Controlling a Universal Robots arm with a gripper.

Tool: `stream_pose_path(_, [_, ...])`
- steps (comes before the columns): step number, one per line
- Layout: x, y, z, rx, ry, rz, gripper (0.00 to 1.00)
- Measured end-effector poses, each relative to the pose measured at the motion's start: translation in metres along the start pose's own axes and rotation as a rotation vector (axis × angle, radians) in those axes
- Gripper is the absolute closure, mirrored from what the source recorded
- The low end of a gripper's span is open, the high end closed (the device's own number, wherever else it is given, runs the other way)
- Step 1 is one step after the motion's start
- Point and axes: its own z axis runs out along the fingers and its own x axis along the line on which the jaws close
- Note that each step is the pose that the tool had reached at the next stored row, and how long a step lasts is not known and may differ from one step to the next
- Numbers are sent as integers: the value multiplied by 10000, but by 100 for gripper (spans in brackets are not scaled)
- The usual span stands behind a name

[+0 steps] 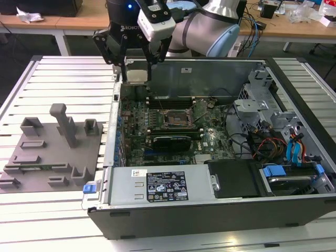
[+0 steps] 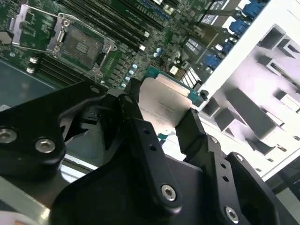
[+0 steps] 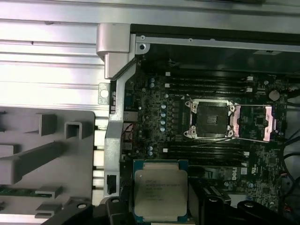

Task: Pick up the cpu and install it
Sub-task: 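Pick up the cpu and move it towards the insertion slot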

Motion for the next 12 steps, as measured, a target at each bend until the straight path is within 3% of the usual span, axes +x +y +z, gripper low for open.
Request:
stream_pose_path(3, [-140,-5,3,0,4,0,45])
stream_pose_path(7, [-225,-8,5,0,6,1,45])
stream_pose_path(12, [-418,-14,9,0,11,0,45])
